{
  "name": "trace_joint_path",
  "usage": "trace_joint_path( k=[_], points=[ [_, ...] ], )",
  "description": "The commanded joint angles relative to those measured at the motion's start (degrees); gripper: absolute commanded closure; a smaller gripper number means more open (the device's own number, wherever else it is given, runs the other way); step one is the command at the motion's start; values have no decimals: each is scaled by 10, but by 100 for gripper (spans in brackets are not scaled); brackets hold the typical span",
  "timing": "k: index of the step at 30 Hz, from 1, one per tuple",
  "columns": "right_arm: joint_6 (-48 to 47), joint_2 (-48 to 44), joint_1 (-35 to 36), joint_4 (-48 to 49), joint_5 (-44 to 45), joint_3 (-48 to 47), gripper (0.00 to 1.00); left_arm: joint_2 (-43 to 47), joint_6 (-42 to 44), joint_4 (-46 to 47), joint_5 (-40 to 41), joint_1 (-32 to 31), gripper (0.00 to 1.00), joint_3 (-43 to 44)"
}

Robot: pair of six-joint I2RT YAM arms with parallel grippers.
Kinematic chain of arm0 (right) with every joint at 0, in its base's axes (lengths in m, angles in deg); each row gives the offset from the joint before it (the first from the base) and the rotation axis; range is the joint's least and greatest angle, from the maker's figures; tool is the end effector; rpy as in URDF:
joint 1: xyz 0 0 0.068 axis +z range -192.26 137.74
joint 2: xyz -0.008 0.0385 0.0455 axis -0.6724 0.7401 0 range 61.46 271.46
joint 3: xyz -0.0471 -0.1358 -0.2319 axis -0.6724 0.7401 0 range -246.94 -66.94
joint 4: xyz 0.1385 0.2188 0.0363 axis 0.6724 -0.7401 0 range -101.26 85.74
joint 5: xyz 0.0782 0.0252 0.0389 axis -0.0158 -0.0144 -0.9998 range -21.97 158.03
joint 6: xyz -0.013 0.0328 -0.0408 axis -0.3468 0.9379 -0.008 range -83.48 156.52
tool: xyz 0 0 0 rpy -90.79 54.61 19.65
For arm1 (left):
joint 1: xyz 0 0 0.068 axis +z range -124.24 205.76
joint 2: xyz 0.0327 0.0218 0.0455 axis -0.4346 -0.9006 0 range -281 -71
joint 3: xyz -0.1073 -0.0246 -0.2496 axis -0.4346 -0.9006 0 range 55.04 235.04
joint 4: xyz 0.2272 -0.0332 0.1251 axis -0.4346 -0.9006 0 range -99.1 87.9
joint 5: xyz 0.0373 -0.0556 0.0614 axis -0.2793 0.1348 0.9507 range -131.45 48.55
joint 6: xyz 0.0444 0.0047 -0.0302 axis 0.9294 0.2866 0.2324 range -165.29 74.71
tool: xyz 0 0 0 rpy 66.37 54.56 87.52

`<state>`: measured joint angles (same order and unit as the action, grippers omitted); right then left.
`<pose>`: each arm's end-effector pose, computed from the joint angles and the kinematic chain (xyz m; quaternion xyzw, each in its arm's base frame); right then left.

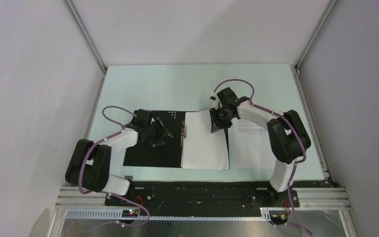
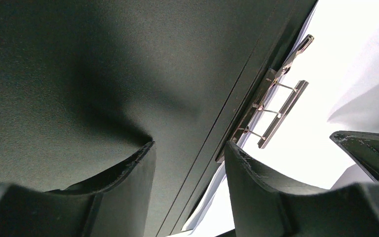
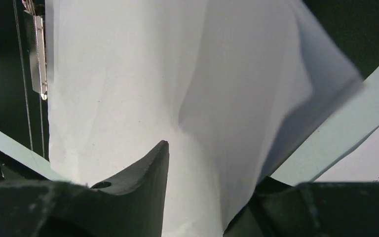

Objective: Put the files into the folder

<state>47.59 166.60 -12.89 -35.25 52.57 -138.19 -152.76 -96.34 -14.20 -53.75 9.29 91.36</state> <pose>0.3194 0.1905 0.1834 -0.1827 0.9502 0.1977 0.1568 0.2426 -0.0796 0.1506 -0.2551 0.9204 -0.2399 0.1740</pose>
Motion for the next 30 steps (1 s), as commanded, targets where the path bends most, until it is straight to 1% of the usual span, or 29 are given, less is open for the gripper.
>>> trace_joint_path(
  k=[1,2,5,11,15,16,17,20,22,24,28,30],
  points=[
    [27,-31,-6,6,21,-1,55,-9,-1,-4,2,2,41,-11],
    [33,-34,-7,5,26,0,51,-9,-1,-3,2,2,41,-11],
    [45,-39,-17,-5,36,0,46,-8,-1,-3,1,2,41,-11],
    [74,-62,-38,-30,92,0,30,-6,3,-2,-4,2,41,-7],
    [99,-91,-53,-48,139,0,23,-2,6,-2,-9,2,40,-4],
    [103,-103,-58,-52,147,0,22,0,7,-2,-11,2,40,-3],
    [114,-108,-61,-62,179,0,22,5,9,-1,-13,1,40,-2],
    [138,-142,-69,-86,233,7,21,19,15,-3,-22,2,39,4],
    [153,-167,-68,-91,266,26,22,33,18,-2,-28,2,39,7],
    [169,-190,-64,-92,291,68,22,50,22,-2,-31,-2,38,11],
    [191,-219,-58,-46,293,152,23,83,28,-6,-33,-12,38,19],
    [195,-214,-52,-23,301,169,23,91,30,-8,-36,-16,37,21]
  ],
)
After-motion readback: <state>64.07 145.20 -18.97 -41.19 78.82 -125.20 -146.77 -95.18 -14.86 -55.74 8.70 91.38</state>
